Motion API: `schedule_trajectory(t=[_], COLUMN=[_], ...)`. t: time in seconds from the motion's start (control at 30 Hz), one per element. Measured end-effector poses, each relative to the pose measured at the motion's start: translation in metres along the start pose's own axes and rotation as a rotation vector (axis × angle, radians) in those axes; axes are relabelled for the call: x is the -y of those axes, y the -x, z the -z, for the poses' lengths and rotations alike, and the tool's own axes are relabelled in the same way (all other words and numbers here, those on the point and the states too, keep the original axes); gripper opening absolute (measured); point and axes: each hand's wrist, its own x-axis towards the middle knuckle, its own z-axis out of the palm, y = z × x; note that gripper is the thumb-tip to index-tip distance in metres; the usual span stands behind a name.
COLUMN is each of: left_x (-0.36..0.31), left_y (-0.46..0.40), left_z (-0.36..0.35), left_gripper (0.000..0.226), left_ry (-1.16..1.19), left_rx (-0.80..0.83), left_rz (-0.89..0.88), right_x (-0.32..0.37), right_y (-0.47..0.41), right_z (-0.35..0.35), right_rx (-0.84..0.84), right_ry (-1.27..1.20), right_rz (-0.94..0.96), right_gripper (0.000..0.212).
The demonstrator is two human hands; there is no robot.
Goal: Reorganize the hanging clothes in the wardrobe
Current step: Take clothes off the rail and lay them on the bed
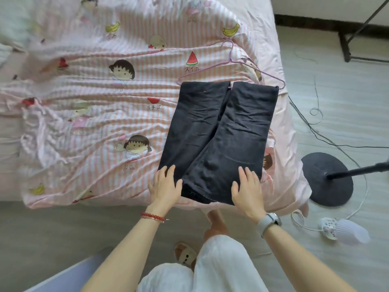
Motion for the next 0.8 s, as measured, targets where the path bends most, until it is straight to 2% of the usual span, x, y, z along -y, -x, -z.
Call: schedule_trajectory(t=[0.1,0.17,0.27,0.4,0.47,0.57,0.8], left_x=[0.022,0.046,0.090,0.137,0.154,0.167,0.166], left_y=[0.013,0.025,0.057,0.131,0.180,0.261,0.454], left_z=[0.032,0.056,0.091,0.132,0.143,0.146,0.137], left_gripper=[0.050,0.051,0.050,0.040,0.036,0.032,0.024], left_ry=[-0.094,-0.122,-0.123,-0.025,-0.024,-0.038,-0.221], left_rx=[-0.180,-0.272,-0.399,-0.674,-0.803,-0.881,-1.093], left_rz=[0.013,0.085,0.274,0.572,0.720,0.985,1.442], right_x=[0.058,0.103,0.174,0.264,0.302,0.347,0.385], right_y=[-0.005,-0.008,-0.005,0.028,0.058,0.121,0.298], right_z=[0.002,0.002,-0.004,-0.017,-0.025,-0.036,-0.076], right_rx=[-0.013,-0.011,0.060,0.205,0.277,0.383,0.678], right_ry=[0.131,0.163,0.180,0.153,0.084,0.063,-0.050], right_rz=[0.285,0.490,0.802,1.208,1.415,1.714,2.170], right_gripper=[0.051,0.050,0.047,0.041,0.038,0.031,0.036])
